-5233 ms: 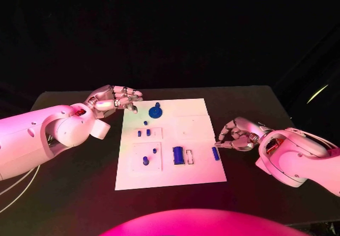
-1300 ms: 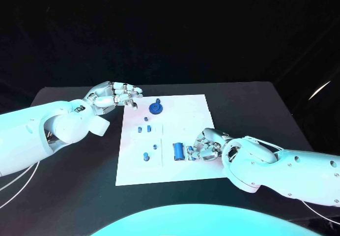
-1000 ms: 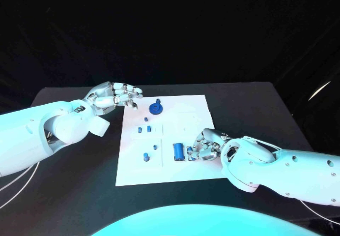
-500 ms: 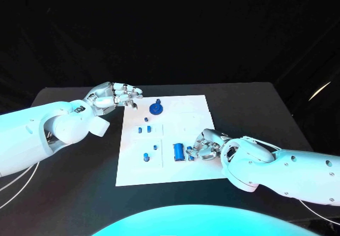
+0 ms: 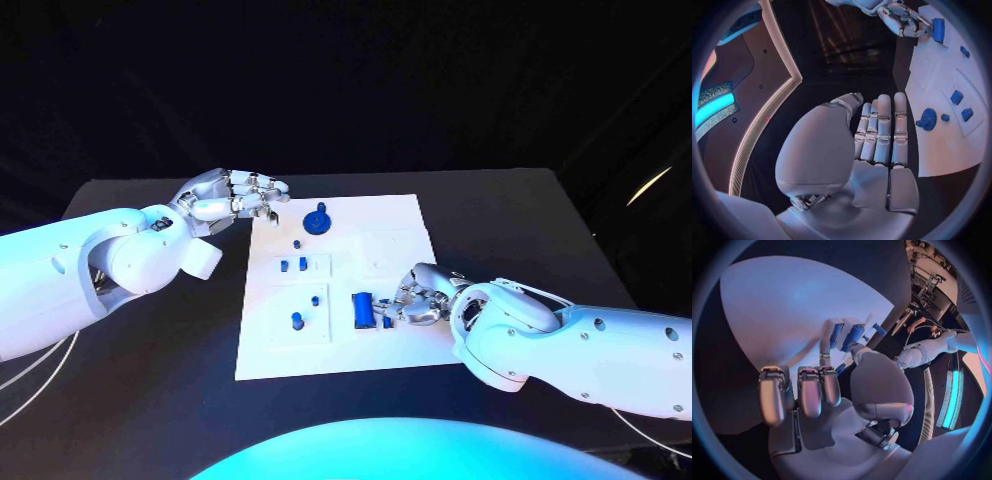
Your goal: Assemble the parts on the task board
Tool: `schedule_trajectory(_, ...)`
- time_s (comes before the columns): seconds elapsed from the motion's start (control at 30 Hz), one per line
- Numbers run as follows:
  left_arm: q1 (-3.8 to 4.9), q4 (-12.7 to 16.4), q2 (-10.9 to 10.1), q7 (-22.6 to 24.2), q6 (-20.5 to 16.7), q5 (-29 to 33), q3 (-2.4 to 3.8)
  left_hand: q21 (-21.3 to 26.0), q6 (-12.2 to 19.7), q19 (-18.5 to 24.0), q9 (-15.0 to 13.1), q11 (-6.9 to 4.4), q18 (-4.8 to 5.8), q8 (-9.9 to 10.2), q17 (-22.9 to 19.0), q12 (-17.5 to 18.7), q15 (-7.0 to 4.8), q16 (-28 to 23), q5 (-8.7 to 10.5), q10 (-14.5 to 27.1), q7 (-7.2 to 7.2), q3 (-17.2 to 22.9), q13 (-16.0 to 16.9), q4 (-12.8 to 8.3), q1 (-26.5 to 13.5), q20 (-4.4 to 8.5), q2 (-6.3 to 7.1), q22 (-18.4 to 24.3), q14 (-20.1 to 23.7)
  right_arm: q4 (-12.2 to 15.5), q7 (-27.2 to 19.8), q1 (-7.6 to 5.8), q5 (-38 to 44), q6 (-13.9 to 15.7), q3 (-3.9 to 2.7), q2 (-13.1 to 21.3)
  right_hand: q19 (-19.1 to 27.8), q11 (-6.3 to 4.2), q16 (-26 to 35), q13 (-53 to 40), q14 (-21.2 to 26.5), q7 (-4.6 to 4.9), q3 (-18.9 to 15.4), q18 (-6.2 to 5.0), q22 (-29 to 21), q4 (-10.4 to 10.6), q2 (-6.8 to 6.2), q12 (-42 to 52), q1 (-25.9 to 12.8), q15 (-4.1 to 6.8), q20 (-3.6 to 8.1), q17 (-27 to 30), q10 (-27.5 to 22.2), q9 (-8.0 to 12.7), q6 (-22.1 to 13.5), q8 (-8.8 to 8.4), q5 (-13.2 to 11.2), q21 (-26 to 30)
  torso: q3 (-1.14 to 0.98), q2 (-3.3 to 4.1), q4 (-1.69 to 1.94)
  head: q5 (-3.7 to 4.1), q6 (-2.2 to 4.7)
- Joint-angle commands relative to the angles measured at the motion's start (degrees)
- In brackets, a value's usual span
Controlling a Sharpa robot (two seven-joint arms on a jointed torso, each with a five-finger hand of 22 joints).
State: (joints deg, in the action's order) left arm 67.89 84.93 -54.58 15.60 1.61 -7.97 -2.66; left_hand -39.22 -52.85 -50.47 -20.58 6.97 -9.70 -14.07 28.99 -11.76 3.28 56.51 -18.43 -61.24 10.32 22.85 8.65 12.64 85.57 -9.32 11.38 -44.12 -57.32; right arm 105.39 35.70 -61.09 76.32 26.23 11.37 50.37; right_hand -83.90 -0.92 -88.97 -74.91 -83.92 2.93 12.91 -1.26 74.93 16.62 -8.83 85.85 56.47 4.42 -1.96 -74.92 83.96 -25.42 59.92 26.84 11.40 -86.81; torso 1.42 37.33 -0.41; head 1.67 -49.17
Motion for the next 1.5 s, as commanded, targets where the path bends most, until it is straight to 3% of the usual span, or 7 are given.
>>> schedule_trajectory(0.03, 0.02, 0.1, 0.03, 0.13, 0.98, 0.21, 0.03, -0.39, -0.32, 0.46, -0.03, 0.09, -0.62, 0.18, 0.06, 0.28, 0.05, 0.19, 0.04, -0.27, -0.09, 0.34, -0.06, 0.08, -0.15, 0.12, -0.51, -0.11, 0.39, 0.24, -1.25, 0.06, 0.91, -1.31, 0.0, 0.51, -5.24, -0.34, -0.18, -12.84, -5.7, -0.07, -0.43, 0.62, 14.22, 0.01, 0.06, -0.18, 1.25, 0.32, 0.48, -13.34, 4.27, -0.07, 0.0, 0.26, 0.04, 0.25, 0.0, -0.04, -0.03, -0.09, 0.0)
schedule_trajectory(0.43, 0.02, -0.08, 0.14, 0.45, 0.78, 0.2, 0.03, -0.4, -0.32, 0.48, -0.03, 0.09, -0.62, 0.18, 0.06, 0.29, 0.05, 0.19, 0.02, -0.27, -0.1, 0.39, -0.06, 0.11, -0.16, 0.12, -0.62, -0.13, 0.39, 0.74, -4.78, 0.08, 0.26, 0.59, 0.01, 2.96, -4.99, -0.04, 0.13, -12.61, -5.58, 0.32, -1.88, 0.45, 13.98, 0.02, -0.16, -0.8, 10.92, 0.11, 0.32, -12.78, 4.01, 0.2, -0.96, -0.02, -3.19, 1.21, -0.07, -0.07, -0.05, -0.16, 0.14)
schedule_trajectory(0.77, -0.08, -1.09, 0.93, 2.71, -2.38, 1.11, 0.02, 3.07, 0.06, 3.37, -0.06, 0.27, -0.36, 0.4, -1.15, 0.45, 0.76, -3.16, 1.29, -0.21, 0.08, -0.84, 0.07, 1.6, -1.74, -0.84, 0.46, 1.51, 3.9, -0.72, -26.03, -2.83, -17.42, 8.46, -0.21, 6.38, -2.58, 1.6, 2.18, -10.67, -4.68, 2.17, -6.43, -1.13, 11.78, 0.09, 0.57, -4.91, 10.03, -1.27, -0.87, -9.14, 1.93, 1.32, -5.1, -2.85, -0.28, 10.1, 0.41, -0.8, -0.11, 0.07, 1.44)
schedule_trajectory(0.9, -0.32, -2.52, 2.01, 4.98, -5.36, 2.66, 0.02, 12.77, 0.59, 7.86, -0.22, 0.77, -0.17, 0.55, -4.54, 0.25, 2.01, -11.39, 2.75, -0.33, 0.09, -2.28, 0.5, 3.51, -1.51, -3.35, 1.05, 7.67, 7.91, -5.94, -38.14, -5.28, -33.44, 8.69, -0.29, 5.57, 1.07, 2.23, 5.6, -6.73, -3.19, 2.85, -7.28, -3.19, 8.47, -0.06, 1.67, -12.76, 13.1, -1.79, -1.46, -4.11, -2.22, 1.53, -6.45, -3.72, 1.67, 22.57, 0.91, -1.79, -0.04, 0.17, 2.53)
schedule_trajectory(1.1, -1.38, -5.88, 4.45, 8.85, -10.51, 6.21, 0.02, 26.17, 2.39, 9.45, -0.04, 1.8, -0.8, 1.51, -9.26, 3.08, 4.0, -27.65, 3.09, -0.52, -0.32, -3.02, -1.17, 3.79, -0.94, -6.69, 0.69, 18.23, 9.0, -16.76, -50.24, -7.13, -51.03, 5.48, -1.08, 1.47, 16.48, 4.26, 26.97, 13.32, 8.69, 4.91, -5.65, -9.09, -7.08, -0.27, 2.49, -46.03, 21.71, -3.84, -3.48, 19.94, -24.25, 1.43, -10.11, -3.6, 2.82, 66.84, 1.32, -3.27, -0.05, -0.03, 5.31)
schedule_trajectory(1.33, -2.09, -13.11, 9.44, 12.27, -15.01, 9.31, 0.04, 34.77, 5.38, 12.02, 2.33, 2.42, 1.7, 4.24, -12.62, 8.13, 5.34, -40.77, 2.94, 4.66, -0.93, -5.21, -4.73, 3.54, -0.17, -7.39, -0.44, 25.81, 13.42, -30.64, -57.9, -7.5, -59.76, -1.85, -2.1, -5.13, 22.21, 6.81, 52.26, 33.27, 20.52, 6.95, 2.0, -9.11, -20.23, -0.15, 0.35, -60.87, 27.51, -6.78, -6.58, 35.84, -28.85, 2.84, -13.6, -3.64, 0.18, 79.64, 1.22, -4.31, 0.26, -1.0, 8.68)
schedule_trajectory(1.5, -2.34, -18.33, 13.12, 13.87, -17.25, 9.45, 0.07, 36.01, 6.51, 19.01, 4.36, 1.93, 4.51, 5.36, -15.48, 8.22, 6.04, -46.5, 2.88, 9.13, -1.05, -7.52, -5.07, 3.53, 0.38, -7.34, -1.48, 31.41, 16.49, -38.02, -60.59, -7.02, -62.44, -5.31, -2.56, -9.07, 29.13, 9.53, 71.61, 57.26, 25.77, 8.52, 10.58, -9.33, -36.8, -1.32, -3.12, -75.01, 27.63, -10.46, -10.44, 47.55, -25.8, 6.65, -12.25, -8.76, -2.87, 83.24, 1.05, -4.79, 0.42, -1.55, 10.35)
